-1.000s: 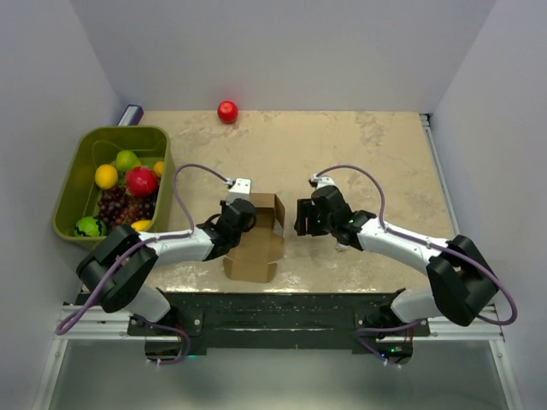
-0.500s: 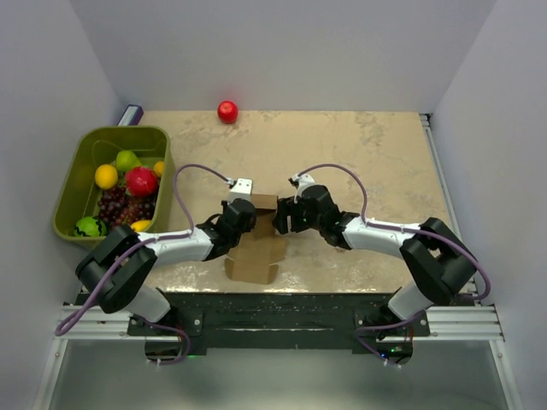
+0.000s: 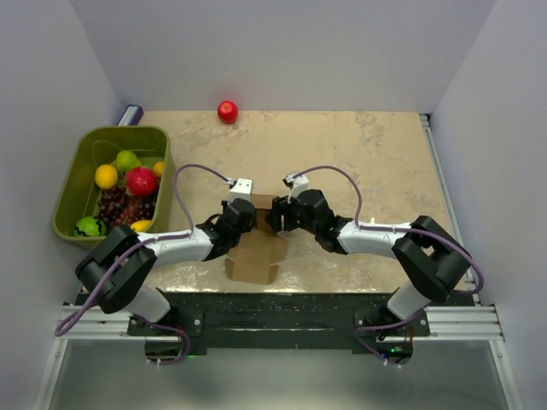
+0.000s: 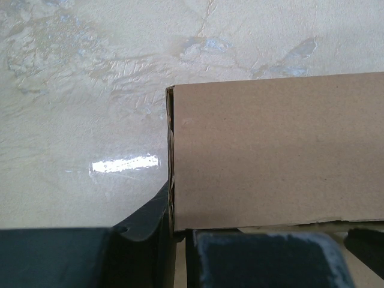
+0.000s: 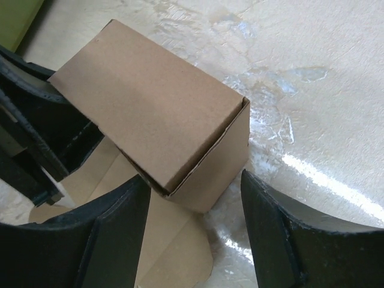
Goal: Fold the paper box
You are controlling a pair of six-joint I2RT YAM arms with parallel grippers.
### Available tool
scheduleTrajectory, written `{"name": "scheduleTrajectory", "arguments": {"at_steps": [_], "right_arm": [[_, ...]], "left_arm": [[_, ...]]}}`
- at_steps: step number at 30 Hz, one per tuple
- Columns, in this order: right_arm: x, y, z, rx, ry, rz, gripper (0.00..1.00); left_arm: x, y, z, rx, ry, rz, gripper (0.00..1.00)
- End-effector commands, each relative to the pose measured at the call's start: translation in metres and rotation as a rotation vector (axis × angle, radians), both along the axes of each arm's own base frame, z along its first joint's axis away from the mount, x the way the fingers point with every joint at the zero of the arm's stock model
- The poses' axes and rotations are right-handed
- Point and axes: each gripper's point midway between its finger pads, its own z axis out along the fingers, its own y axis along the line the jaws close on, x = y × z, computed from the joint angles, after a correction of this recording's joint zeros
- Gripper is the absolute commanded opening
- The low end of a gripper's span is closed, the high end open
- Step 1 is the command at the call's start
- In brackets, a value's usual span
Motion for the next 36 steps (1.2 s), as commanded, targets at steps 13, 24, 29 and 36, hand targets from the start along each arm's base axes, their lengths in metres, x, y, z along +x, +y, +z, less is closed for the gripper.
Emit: {"name": "scheduleTrajectory", "arguments": {"at_steps": [13, 24, 29, 36], "right_arm": [[0.022, -0.008, -0.015, -0.069, -0.061, -0.276, 0.39], [0.033, -0.029, -0.038, -0.154, 0.003, -0.511, 0.31], [0.033, -0.036, -0.048, -0.179, 0.016, -0.56, 0.23], [0.033, -0.051, -0.061, -0.226, 0.037, -0.652, 0.1]], "left_arm": [[-0.021, 0.001, -0.014, 0.001, 0.084, -0.044, 0.0], [-0.023, -0.004, -0.008, -0.062, 0.088, -0.032, 0.0], [-0.023, 0.001, -0.009, -0.042, 0.085, -0.015, 0.0], [-0.022, 0.007, -0.009, -0.022, 0.081, 0.011, 0.0]]}}
